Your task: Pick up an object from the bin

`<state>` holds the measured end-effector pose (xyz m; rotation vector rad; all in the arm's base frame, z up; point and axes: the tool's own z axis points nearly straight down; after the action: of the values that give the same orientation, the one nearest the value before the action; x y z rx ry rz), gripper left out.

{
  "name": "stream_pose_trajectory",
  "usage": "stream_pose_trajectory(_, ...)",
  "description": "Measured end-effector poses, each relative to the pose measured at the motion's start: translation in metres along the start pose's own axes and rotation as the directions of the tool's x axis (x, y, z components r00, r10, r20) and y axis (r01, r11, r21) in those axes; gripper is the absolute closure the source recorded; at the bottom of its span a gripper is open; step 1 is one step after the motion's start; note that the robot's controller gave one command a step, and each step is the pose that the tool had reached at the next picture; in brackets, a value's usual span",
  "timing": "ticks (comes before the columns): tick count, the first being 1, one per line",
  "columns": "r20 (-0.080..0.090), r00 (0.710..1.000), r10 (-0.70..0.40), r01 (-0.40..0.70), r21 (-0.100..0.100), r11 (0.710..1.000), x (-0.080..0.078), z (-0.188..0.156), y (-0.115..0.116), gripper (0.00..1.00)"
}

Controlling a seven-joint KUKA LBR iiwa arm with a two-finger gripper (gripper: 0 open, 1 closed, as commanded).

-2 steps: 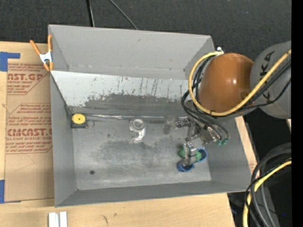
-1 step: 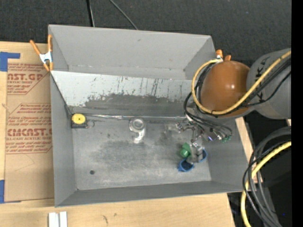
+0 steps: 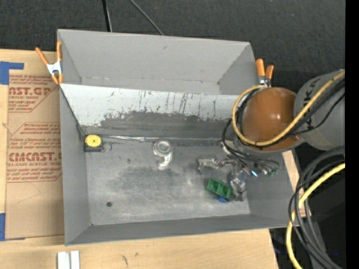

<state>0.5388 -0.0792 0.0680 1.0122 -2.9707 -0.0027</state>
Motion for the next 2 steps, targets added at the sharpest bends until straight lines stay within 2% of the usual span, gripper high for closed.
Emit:
stream_pose_trajectory(1,0.004,1.000,0.000,0.000,0.001,1.000,-0.002,-0.002,0.000,1.00)
stream_pose_trajectory(2,0.010,1.000,0.001,-0.001,0.010,1.000,0.020,-0.180,-0.007,1.00)
